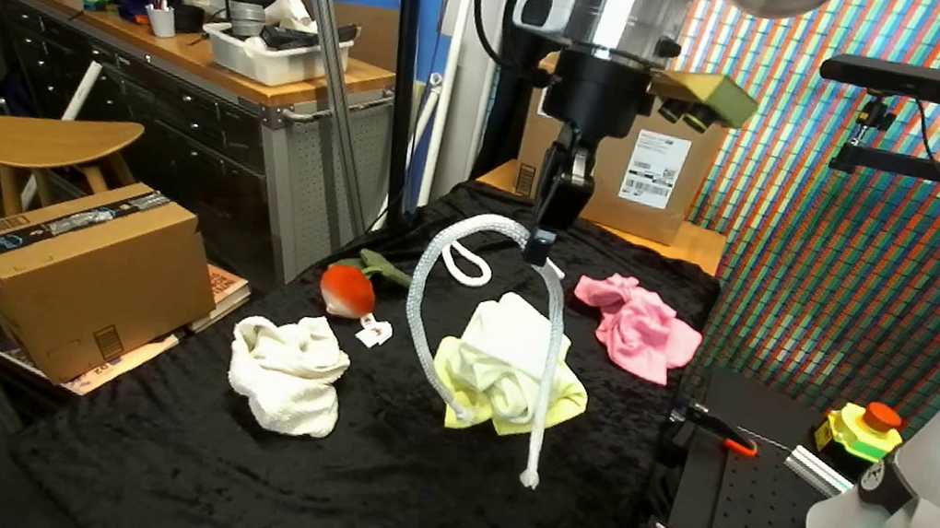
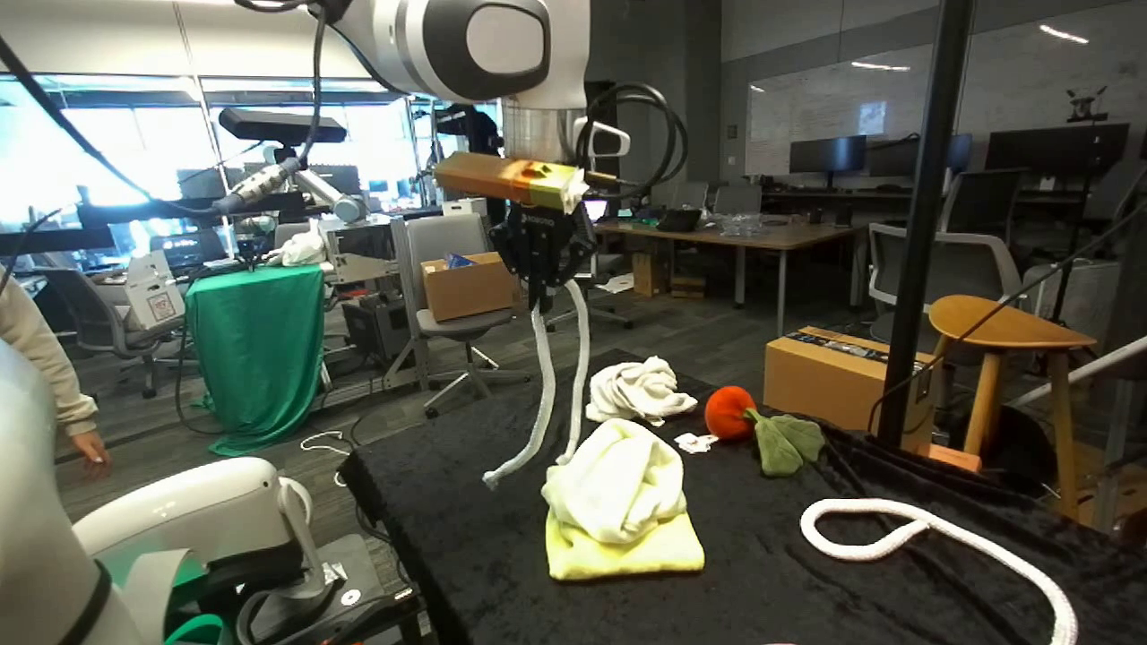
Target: One by one, put all the objects in the center of the table
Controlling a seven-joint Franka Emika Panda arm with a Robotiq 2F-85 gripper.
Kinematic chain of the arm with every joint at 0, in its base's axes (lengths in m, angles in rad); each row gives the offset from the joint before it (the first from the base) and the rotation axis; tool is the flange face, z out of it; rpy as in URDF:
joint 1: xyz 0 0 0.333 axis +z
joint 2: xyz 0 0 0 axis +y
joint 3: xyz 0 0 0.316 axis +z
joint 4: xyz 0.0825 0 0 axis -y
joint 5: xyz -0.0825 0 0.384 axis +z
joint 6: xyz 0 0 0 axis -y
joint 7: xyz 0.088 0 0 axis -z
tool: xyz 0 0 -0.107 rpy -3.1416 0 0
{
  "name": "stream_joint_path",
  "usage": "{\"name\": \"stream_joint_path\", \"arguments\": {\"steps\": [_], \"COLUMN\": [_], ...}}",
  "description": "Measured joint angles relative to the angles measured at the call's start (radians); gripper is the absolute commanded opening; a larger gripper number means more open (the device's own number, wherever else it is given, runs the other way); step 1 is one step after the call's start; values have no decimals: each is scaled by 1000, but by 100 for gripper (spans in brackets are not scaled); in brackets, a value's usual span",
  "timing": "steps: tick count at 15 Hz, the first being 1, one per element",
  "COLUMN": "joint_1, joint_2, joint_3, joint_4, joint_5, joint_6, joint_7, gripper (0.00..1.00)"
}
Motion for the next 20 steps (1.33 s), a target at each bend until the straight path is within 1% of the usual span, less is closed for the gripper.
{"name": "stream_joint_path", "arguments": {"steps": [3,6,13,15,17,18,20], "joint_1": [-30,-56,-96,-103,-109,-111,-112], "joint_2": [69,122,170,174,178,179,179], "joint_3": [-3,-6,-11,-13,-14,-15,-16], "joint_4": [2,5,-4,-13,-24,-28,-34], "joint_5": [-2,-2,-5,-5,-5,-4,-3], "joint_6": [69,112,120,118,118,118,119], "joint_7": [74,124,230,255,273,279,289], "gripper": [7,7,8,10,37,42,58]}}
